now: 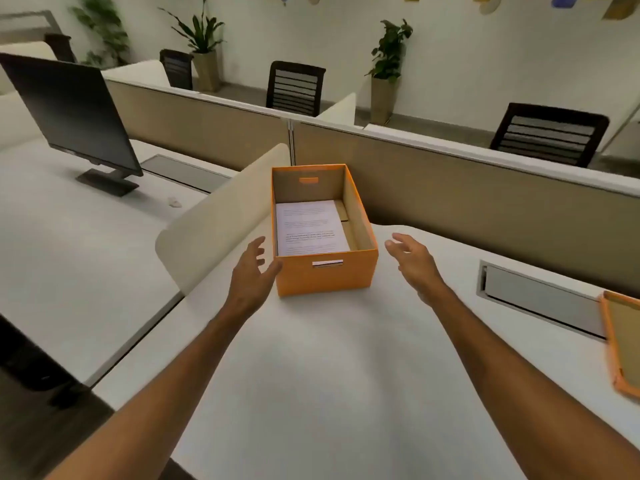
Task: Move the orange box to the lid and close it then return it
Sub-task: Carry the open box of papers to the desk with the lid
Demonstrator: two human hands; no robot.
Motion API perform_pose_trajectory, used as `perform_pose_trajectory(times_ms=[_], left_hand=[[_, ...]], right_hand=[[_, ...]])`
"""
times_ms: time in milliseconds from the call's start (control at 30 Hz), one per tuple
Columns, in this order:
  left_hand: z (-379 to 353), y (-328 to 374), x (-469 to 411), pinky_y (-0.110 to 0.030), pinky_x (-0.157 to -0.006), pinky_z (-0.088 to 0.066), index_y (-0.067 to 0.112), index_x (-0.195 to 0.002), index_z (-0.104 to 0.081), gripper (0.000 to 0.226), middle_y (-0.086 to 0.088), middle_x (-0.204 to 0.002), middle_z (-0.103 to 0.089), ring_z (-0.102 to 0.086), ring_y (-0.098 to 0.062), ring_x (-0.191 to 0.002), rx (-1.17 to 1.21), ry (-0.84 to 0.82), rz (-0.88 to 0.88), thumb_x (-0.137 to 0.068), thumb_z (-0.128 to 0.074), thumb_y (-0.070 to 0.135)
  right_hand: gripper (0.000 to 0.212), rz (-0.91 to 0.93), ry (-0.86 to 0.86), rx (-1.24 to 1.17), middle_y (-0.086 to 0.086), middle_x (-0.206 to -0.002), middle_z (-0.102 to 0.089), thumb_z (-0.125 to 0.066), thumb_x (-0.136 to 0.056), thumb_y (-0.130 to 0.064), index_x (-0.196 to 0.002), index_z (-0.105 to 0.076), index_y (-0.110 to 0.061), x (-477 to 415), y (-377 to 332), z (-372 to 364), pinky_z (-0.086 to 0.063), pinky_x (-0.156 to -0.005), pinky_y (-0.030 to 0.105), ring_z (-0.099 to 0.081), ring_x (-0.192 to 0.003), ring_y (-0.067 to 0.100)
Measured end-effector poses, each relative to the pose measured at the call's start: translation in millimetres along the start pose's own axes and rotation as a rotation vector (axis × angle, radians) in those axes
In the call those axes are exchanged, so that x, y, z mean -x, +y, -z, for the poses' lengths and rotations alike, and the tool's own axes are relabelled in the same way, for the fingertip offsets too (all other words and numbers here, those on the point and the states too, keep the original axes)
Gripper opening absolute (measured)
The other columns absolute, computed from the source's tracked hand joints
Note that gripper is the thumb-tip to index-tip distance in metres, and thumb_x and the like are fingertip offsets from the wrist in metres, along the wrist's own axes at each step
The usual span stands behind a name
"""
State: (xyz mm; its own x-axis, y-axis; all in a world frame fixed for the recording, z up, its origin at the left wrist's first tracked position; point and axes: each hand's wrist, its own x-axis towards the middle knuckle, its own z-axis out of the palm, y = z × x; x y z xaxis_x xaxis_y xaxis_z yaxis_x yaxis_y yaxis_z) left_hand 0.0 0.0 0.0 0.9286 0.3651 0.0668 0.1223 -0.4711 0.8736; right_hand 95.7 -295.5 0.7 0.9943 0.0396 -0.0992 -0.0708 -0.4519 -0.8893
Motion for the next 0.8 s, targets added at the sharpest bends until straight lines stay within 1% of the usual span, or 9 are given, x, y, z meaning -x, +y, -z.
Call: perform_pose_trajectory(times_ms=[100, 200, 300, 400, 500, 533, 633, 700, 800], left_hand=[[-6.1, -16.4, -25.3, -0.036, -0.097, -0.041, 0.034, -0.157, -0.019, 0.076, -0.009, -0.156, -0.039, -0.049, -0.030, -0.133, 0.057, -0.067, 0.094, -0.094, -0.059, 0.047], [-17.3, -34.3, -51.0, -0.037, -0.103, -0.038, 0.040, -0.156, -0.016, 0.074, -0.006, -0.159, -0.034, -0.044, -0.027, -0.138, 0.104, -0.108, 0.225, -0.094, -0.052, 0.055], [-24.5, -50.6, -74.3, -0.050, -0.113, -0.036, 0.040, -0.156, -0.016, 0.073, -0.004, -0.160, -0.033, -0.039, -0.027, -0.142, 0.186, -0.159, 0.313, -0.094, -0.046, 0.061], [-28.6, -57.0, -87.4, -0.043, -0.107, -0.039, 0.038, -0.154, -0.023, 0.068, 0.002, -0.159, -0.037, -0.040, -0.025, -0.141, 0.290, -0.204, 0.383, -0.094, -0.043, 0.063], [-30.1, -59.9, -92.6, -0.042, -0.106, -0.040, 0.041, -0.152, -0.030, 0.068, 0.006, -0.157, -0.040, -0.041, -0.022, -0.140, 0.318, -0.234, 0.395, -0.092, -0.044, 0.068], [-30.0, -61.0, -93.3, -0.044, -0.107, -0.040, 0.044, -0.151, -0.033, 0.068, 0.009, -0.155, -0.042, -0.043, -0.021, -0.138, 0.326, -0.243, 0.399, -0.089, -0.044, 0.070], [-30.4, -61.8, -95.2, -0.044, -0.103, -0.047, 0.055, -0.137, -0.049, 0.055, 0.014, -0.142, -0.057, -0.056, -0.017, -0.125, 0.366, -0.289, 0.433, -0.085, -0.047, 0.073], [-30.3, -62.5, -96.4, -0.040, -0.097, -0.052, 0.055, -0.128, -0.058, 0.048, 0.013, -0.130, -0.067, -0.064, -0.014, -0.116, 0.381, -0.305, 0.443, -0.084, -0.049, 0.072], [-28.3, -62.0, -96.1, -0.037, -0.091, -0.055, 0.058, -0.125, -0.059, 0.049, 0.016, -0.119, -0.072, -0.069, -0.012, -0.109, 0.374, -0.314, 0.430, -0.080, -0.053, 0.075]], right_hand=[[0.055, -0.096, -0.038, -0.046, 0.009, -0.148, -0.050, -0.050, -0.098, -0.049, -0.145, -0.046, -0.022, -27.1, 3.4, -15.9, -0.044, -0.107, 0.049, -0.050, -0.131, 0.029], [0.056, -0.176, -0.069, -0.099, 0.007, -0.150, -0.048, -0.049, -0.099, -0.049, -0.147, -0.044, -0.021, -55.9, 12.0, -35.4, -0.043, -0.108, 0.049, -0.049, -0.133, 0.030], [0.053, -0.230, -0.069, -0.170, 0.005, -0.147, -0.050, -0.045, -0.101, -0.048, -0.146, -0.044, -0.020, -78.4, 21.5, -48.4, -0.046, -0.103, 0.045, -0.050, -0.130, 0.028], [0.049, -0.280, -0.099, -0.253, 0.001, -0.134, -0.060, -0.043, -0.101, -0.050, -0.141, -0.050, -0.023, -89.8, 27.6, -55.1, -0.050, -0.095, 0.043, -0.058, -0.117, 0.023], [0.039, -0.278, -0.136, -0.299, -0.012, -0.114, -0.065, -0.043, -0.100, -0.052, -0.129, -0.055, -0.031, -94.2, 30.7, -57.3, -0.051, -0.072, 0.030, -0.063, -0.100, 0.012], [0.034, -0.278, -0.144, -0.310, -0.016, -0.111, -0.064, -0.044, -0.099, -0.053, -0.124, -0.056, -0.035, -95.4, 31.7, -57.7, -0.050, -0.069, 0.029, -0.063, -0.098, 0.012], [0.025, -0.288, -0.162, -0.349, -0.017, -0.112, -0.066, -0.047, -0.096, -0.056, -0.110, -0.064, -0.043, -100.6, 36.3, -56.9, -0.052, -0.069, 0.031, -0.063, -0.103, 0.015], [0.022, -0.298, -0.170, -0.365, -0.016, -0.112, -0.068, -0.051, -0.093, -0.058, -0.102, -0.067, -0.047, -102.1, 39.1, -55.4, -0.054, -0.070, 0.034, -0.063, -0.106, 0.017], [0.022, -0.304, -0.167, -0.387, -0.015, -0.103, -0.075, -0.052, -0.093, -0.057, -0.096, -0.073, -0.051, -101.9, 42.6, -52.9, -0.055, -0.074, 0.038, -0.066, -0.106, 0.020]])
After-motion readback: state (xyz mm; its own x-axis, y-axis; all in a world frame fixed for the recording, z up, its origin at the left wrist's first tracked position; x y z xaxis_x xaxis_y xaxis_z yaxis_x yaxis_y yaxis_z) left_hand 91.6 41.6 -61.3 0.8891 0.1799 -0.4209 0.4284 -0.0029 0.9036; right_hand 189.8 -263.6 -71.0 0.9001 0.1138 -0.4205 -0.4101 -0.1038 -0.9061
